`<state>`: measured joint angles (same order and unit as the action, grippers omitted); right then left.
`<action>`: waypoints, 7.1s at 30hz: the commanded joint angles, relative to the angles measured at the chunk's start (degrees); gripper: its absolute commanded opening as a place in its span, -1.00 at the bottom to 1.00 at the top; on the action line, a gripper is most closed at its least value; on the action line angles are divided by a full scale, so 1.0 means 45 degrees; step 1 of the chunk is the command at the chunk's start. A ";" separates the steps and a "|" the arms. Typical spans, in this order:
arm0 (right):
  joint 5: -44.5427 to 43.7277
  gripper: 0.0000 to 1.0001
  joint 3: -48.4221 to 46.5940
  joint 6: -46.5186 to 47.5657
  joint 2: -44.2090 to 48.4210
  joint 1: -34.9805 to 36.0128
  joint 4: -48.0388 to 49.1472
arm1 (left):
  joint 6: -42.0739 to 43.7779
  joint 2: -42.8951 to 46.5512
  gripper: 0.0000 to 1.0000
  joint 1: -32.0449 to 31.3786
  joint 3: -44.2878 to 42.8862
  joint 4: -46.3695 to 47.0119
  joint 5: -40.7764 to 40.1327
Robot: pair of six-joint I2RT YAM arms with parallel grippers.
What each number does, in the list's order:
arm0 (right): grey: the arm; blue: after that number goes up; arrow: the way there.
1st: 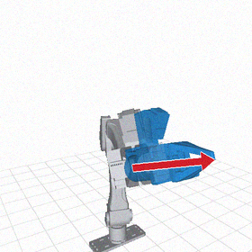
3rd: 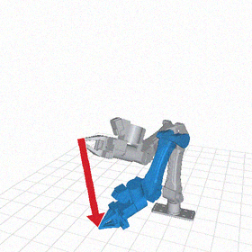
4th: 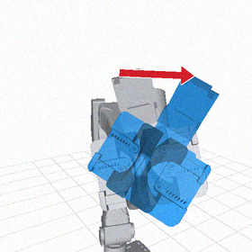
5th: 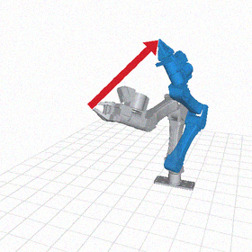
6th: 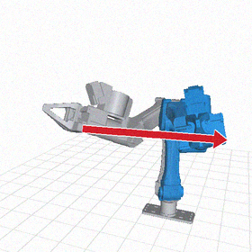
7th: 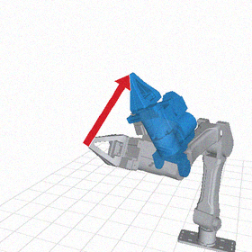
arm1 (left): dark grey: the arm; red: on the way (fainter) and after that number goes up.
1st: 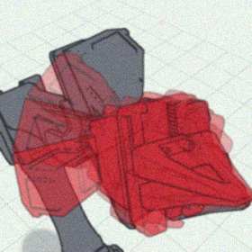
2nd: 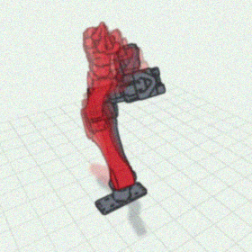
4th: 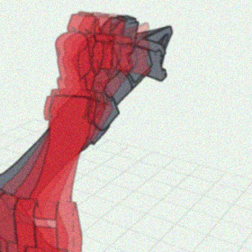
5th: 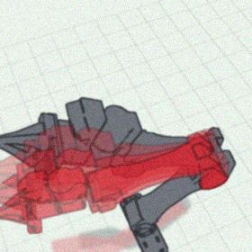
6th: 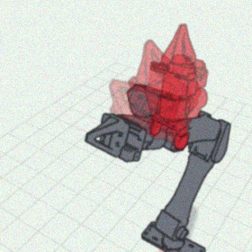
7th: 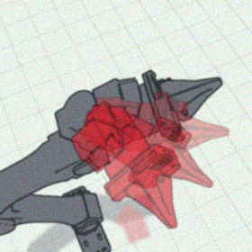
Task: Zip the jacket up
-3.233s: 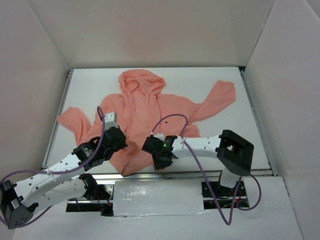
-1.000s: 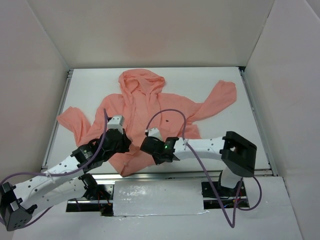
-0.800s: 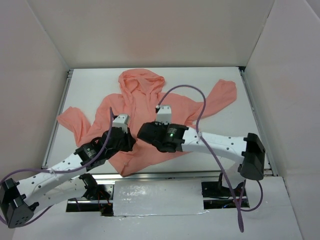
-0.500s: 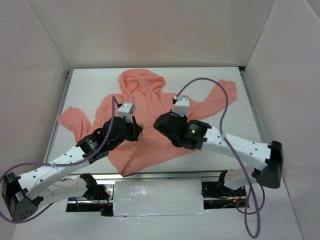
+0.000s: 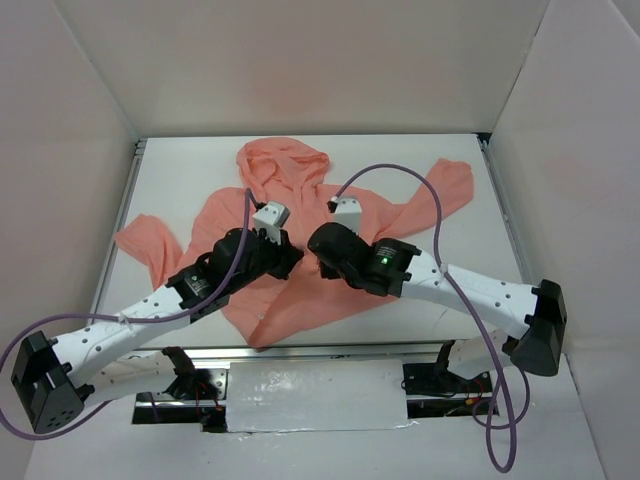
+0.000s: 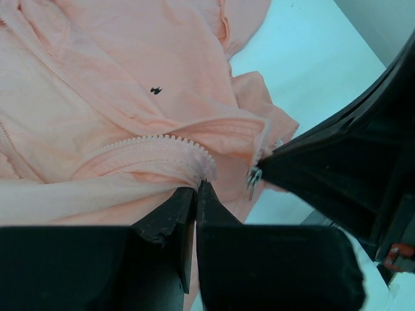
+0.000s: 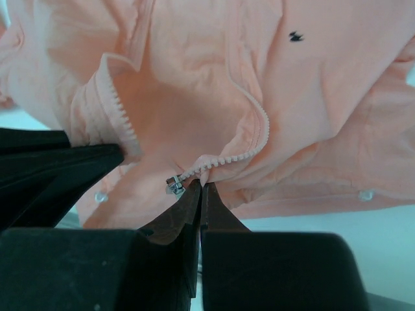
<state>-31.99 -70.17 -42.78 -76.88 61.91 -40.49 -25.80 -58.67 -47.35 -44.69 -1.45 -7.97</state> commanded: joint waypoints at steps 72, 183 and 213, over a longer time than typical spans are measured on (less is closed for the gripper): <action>0.0331 -1.00 -0.1750 -0.1800 -0.2173 0.0149 -0.1920 | 0.0187 -0.0828 -1.00 -0.0258 0.0829 0.1573 0.1222; 0.5527 0.33 0.2684 0.2320 -0.0221 -0.1316 0.3295 | -0.1591 -0.1004 -1.00 -0.0356 0.6044 0.5792 0.4934; 1.0059 0.23 0.9033 0.3199 0.0857 -0.0965 1.0346 | -0.1415 -0.1473 -1.00 -0.0356 0.5751 0.5948 0.5306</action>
<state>15.27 -27.38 -29.30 -71.50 56.66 2.57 -33.19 -65.25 -48.64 -16.51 22.28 14.85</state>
